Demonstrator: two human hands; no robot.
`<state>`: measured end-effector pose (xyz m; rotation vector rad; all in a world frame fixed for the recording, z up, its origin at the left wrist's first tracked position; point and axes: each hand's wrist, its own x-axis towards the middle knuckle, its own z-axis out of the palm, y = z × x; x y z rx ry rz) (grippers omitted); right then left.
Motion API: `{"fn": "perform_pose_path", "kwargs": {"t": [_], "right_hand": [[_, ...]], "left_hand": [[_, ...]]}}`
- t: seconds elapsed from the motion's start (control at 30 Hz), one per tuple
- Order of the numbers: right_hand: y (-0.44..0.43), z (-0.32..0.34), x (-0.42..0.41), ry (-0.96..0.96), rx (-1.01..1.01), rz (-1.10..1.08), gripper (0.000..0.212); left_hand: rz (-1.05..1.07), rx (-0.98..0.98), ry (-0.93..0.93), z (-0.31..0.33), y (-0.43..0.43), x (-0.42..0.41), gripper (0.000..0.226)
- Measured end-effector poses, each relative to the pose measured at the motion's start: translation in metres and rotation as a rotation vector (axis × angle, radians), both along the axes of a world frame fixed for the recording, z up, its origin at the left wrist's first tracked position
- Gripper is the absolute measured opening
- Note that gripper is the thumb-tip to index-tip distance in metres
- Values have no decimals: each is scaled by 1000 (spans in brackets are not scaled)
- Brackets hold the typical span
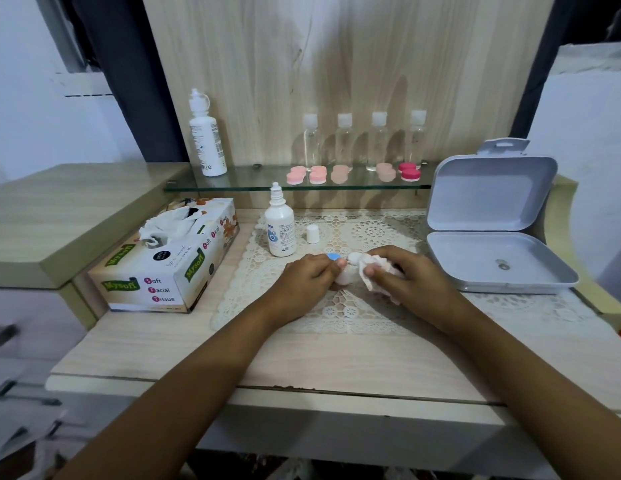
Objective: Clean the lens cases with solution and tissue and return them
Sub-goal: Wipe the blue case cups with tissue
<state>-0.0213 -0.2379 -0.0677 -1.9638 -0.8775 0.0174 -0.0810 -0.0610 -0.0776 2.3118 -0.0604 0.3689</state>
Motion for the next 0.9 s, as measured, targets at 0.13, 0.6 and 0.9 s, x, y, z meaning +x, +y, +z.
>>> {"fn": "perform_pose_path", "kwargs": {"t": [0.13,0.6,0.9], "right_hand": [[-1,1,0,-41,-32,-35,23],[2,0,3,76,137,-139,23],[5,-3,1,98,180,-158,23]], "left_hand": [[9,-158,40,0,-1,-2,33],[-87,96,-279,0,0,-7,44],[-47,115,-402,0,-1,-4,33]]}}
